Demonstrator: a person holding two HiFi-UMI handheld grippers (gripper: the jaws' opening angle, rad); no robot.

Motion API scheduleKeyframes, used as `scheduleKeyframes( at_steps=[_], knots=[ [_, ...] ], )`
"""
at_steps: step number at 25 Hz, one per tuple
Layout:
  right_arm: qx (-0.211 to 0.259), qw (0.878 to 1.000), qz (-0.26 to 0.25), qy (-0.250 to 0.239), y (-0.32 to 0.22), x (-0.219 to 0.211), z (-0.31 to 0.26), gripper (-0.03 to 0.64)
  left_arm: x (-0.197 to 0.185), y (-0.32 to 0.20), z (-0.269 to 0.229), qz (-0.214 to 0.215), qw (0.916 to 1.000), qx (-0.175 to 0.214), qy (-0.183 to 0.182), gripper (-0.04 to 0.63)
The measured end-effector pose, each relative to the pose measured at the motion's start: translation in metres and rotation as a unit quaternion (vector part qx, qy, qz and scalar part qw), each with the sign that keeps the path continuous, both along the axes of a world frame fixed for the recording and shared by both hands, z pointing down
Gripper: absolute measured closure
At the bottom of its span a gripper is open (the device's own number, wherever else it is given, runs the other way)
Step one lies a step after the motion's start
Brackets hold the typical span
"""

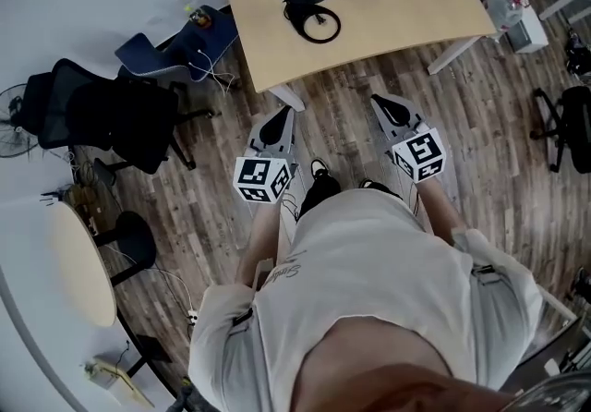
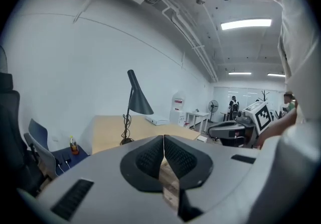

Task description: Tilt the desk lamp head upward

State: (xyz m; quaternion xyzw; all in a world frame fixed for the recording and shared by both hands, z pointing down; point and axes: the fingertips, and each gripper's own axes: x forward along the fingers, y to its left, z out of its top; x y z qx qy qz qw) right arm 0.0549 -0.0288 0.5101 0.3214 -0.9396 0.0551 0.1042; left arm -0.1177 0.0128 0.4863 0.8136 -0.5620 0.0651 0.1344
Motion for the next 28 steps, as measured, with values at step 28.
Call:
scheduleKeyframes(
  at_steps=[28],
  knots=[
    [-0.031, 0.993, 0.117, -0.013, -0.107, -0.062, 0.009, 0.622, -0.076, -0.119, 0.029, 0.084, 0.9957, -0.034, 0.014, 0.58]
  ],
)
